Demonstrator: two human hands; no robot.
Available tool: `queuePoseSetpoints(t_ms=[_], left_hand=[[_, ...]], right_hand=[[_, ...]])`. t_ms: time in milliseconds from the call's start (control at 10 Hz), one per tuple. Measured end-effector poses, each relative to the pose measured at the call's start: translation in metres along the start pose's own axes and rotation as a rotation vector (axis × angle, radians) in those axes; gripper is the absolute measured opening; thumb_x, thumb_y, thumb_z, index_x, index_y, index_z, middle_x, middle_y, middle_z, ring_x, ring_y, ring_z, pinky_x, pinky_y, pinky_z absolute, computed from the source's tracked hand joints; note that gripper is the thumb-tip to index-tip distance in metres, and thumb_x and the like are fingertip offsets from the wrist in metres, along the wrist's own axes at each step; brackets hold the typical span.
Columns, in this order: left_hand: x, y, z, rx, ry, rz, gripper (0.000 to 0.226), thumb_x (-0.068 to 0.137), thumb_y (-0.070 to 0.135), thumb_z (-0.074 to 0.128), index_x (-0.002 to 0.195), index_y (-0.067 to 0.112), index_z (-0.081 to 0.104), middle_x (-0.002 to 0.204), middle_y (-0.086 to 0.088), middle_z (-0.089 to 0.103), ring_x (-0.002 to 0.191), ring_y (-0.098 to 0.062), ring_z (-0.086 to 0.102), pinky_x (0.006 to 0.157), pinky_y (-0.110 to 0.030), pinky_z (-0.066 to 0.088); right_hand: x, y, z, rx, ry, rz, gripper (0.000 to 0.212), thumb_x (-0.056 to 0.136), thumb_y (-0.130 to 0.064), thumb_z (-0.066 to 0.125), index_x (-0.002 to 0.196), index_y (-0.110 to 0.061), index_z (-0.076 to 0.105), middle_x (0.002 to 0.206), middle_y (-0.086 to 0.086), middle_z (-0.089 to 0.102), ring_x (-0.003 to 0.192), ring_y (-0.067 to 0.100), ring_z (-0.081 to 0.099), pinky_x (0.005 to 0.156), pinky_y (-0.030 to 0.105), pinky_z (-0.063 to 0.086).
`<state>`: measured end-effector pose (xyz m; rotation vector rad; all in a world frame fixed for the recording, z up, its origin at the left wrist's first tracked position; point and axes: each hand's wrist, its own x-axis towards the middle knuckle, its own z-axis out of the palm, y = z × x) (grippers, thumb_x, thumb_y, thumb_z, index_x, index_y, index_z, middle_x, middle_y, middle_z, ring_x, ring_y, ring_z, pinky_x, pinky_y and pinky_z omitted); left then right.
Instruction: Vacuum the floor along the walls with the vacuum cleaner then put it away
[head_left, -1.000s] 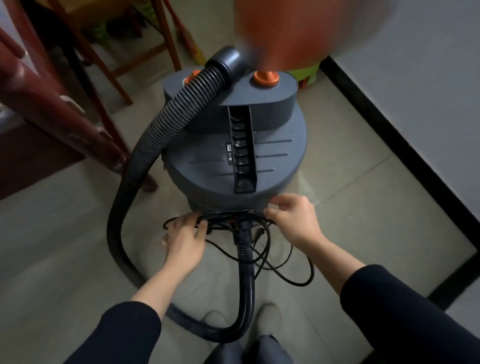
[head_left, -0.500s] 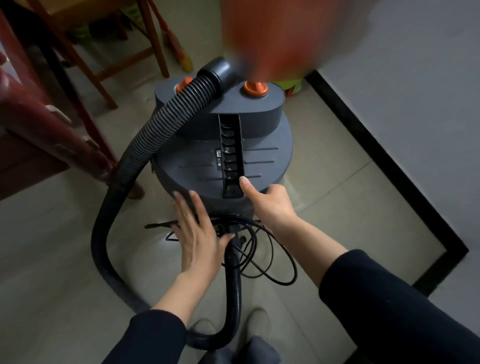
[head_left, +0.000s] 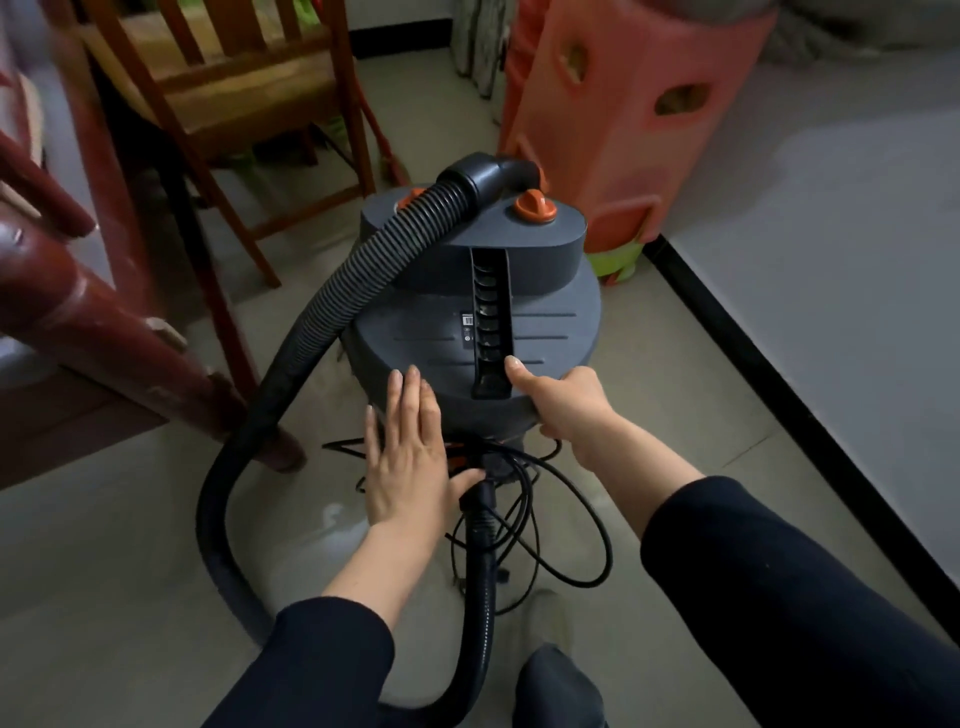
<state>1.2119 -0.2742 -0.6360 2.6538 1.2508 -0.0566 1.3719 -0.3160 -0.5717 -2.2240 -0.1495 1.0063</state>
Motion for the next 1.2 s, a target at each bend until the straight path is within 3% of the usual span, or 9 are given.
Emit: queuePoseSetpoints(t_ms=[400, 500, 600, 700, 800, 900, 1000, 1100, 1200], left_hand=[[0.134, 0.036, -0.025, 0.148, 0.005, -0.076, 0.114, 0.077, 0.074, 0.054, 0.150, -0.001, 0.009, 0.160, -0.019, 0.005, 0.150, -0.031, -0.006, 0.119, -0.042, -0.007], [0.159, 0.046, -0.026, 0.151, 0.019, -0.099, 0.110, 0.077, 0.074, 0.055, 0.149, 0.001, 0.015, 0.160, -0.019, 0.009, 0.150, -0.031, 0.000, 0.120, -0.041, -0.002], [0.184, 0.053, -0.026, 0.142, 0.044, -0.111, 0.107, 0.076, 0.073, 0.058, 0.147, 0.001, 0.023, 0.159, -0.020, 0.016, 0.150, -0.032, 0.006, 0.120, -0.041, 0.002], [0.206, 0.057, -0.025, 0.166, 0.045, -0.109, 0.106, 0.076, 0.075, 0.056, 0.146, 0.002, 0.023, 0.158, -0.020, 0.019, 0.149, -0.032, 0.009, 0.121, -0.041, 0.004], [0.222, 0.057, -0.027, 0.197, 0.048, -0.095, 0.106, 0.076, 0.075, 0.055, 0.146, 0.002, 0.022, 0.157, -0.020, 0.020, 0.148, -0.033, 0.011, 0.121, -0.040, 0.005], [0.232, 0.057, -0.033, 0.215, 0.021, -0.077, 0.105, 0.077, 0.071, 0.058, 0.145, 0.002, 0.019, 0.155, -0.021, 0.020, 0.147, -0.033, 0.014, 0.120, -0.039, 0.010], [0.237, 0.055, -0.042, 0.199, 0.004, -0.051, 0.095, 0.077, 0.066, 0.063, 0.140, 0.006, 0.024, 0.151, -0.019, 0.025, 0.143, -0.032, 0.021, 0.118, -0.037, 0.020], [0.239, 0.051, -0.050, 0.158, -0.023, -0.012, 0.087, 0.077, 0.059, 0.066, 0.138, 0.009, 0.027, 0.148, -0.015, 0.026, 0.139, -0.031, 0.024, 0.116, -0.036, 0.023], [0.239, 0.050, -0.057, 0.140, -0.094, -0.007, 0.079, 0.079, 0.052, 0.065, 0.136, 0.013, 0.028, 0.146, -0.012, 0.025, 0.137, -0.029, 0.023, 0.116, -0.034, 0.024]], right_hand=[[0.121, -0.090, -0.028, -0.125, -0.109, -0.095, 0.058, 0.078, -0.060, 0.067, 0.098, -0.007, 0.051, 0.073, 0.003, 0.048, 0.061, 0.020, 0.046, 0.057, 0.029, 0.040], [0.146, -0.109, -0.035, -0.150, -0.109, -0.133, 0.065, 0.078, -0.061, 0.068, 0.106, -0.004, 0.053, 0.080, 0.003, 0.058, 0.069, 0.020, 0.056, 0.061, 0.031, 0.048], [0.171, -0.123, -0.038, -0.132, -0.114, -0.176, 0.074, 0.078, -0.058, 0.069, 0.126, -0.005, 0.054, 0.105, 0.007, 0.066, 0.092, 0.024, 0.064, 0.087, 0.038, 0.055], [0.191, -0.139, -0.041, -0.145, -0.132, -0.196, 0.079, 0.078, -0.060, 0.068, 0.133, -0.006, 0.050, 0.114, 0.009, 0.065, 0.100, 0.027, 0.063, 0.089, 0.036, 0.053], [0.207, -0.154, -0.043, -0.135, -0.154, -0.167, 0.082, 0.076, -0.062, 0.069, 0.132, -0.006, 0.049, 0.104, 0.007, 0.061, 0.077, 0.022, 0.054, 0.068, 0.031, 0.047], [0.215, -0.162, -0.045, -0.173, -0.151, -0.163, 0.070, 0.076, -0.066, 0.066, 0.111, -0.008, 0.048, 0.086, 0.002, 0.047, 0.067, 0.017, 0.043, 0.060, 0.028, 0.040], [0.211, -0.159, -0.046, -0.198, -0.136, -0.213, 0.065, 0.079, -0.065, 0.063, 0.108, -0.006, 0.061, 0.097, 0.005, 0.065, 0.083, 0.022, 0.061, 0.071, 0.032, 0.051], [0.192, -0.161, -0.056, -0.107, -0.086, -0.281, 0.049, 0.082, -0.055, 0.067, 0.095, -0.008, 0.066, 0.087, 0.003, 0.067, 0.086, 0.022, 0.065, 0.066, 0.030, 0.049], [0.172, -0.167, -0.084, 0.332, -0.118, -0.300, 0.054, 0.075, -0.054, 0.074, 0.103, -0.009, 0.068, 0.098, 0.002, 0.071, 0.100, 0.021, 0.067, 0.086, 0.036, 0.055]])
